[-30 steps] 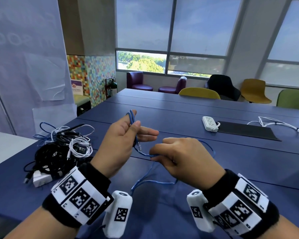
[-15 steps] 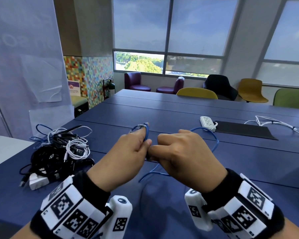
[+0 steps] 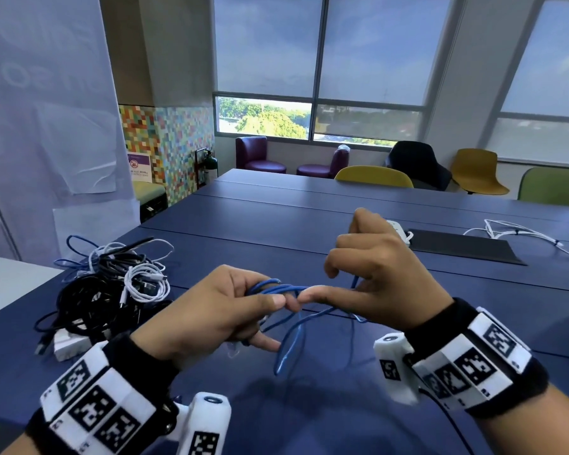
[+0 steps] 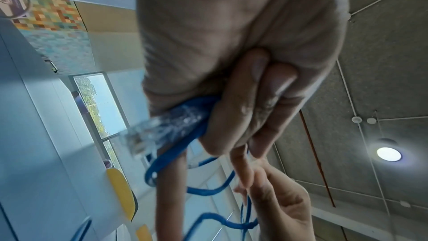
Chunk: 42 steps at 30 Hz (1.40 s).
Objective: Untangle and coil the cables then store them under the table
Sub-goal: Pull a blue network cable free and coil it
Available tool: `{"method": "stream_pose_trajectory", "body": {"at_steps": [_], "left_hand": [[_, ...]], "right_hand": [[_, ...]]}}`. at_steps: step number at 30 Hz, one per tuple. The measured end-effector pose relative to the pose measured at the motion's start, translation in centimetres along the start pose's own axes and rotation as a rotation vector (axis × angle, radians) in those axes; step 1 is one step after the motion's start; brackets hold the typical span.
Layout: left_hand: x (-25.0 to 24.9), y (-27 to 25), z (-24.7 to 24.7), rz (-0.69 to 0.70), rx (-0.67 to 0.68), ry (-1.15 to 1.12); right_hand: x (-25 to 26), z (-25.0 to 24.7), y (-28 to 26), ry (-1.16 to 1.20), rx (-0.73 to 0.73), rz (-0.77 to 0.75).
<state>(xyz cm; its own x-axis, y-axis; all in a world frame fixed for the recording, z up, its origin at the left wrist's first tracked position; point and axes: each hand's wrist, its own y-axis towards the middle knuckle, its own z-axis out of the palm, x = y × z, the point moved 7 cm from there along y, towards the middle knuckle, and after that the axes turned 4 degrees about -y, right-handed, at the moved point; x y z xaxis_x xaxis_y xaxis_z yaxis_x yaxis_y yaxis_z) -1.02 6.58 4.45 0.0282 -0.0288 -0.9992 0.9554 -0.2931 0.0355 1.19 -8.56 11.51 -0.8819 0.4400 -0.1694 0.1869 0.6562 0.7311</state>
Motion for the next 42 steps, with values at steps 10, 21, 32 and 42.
{"method": "stream_pose_trajectory", "body": {"at_steps": [10, 21, 32, 42], "left_hand": [[-0.3, -0.4, -3.7, 0.047, -0.305, -0.582], [-2.5, -0.2, -4.1, 0.335, -0.178, -1.036], [-3.3, 0.7, -5.8, 0.413, -0.275, -1.047], [-2.4, 0.6, -8.0, 0.342, -0.406, -1.0]], "right_hand": [[-1.3, 1.8, -2.3, -0.291, 0.016, -0.044], [-1.1, 3.3, -3.3, -0.174, 0.015, 0.248], [0.7, 7.0, -4.2, 0.13, 0.359, 0.475], [0.6, 4.9, -4.5, -0.173, 0.362, 0.297]]}}
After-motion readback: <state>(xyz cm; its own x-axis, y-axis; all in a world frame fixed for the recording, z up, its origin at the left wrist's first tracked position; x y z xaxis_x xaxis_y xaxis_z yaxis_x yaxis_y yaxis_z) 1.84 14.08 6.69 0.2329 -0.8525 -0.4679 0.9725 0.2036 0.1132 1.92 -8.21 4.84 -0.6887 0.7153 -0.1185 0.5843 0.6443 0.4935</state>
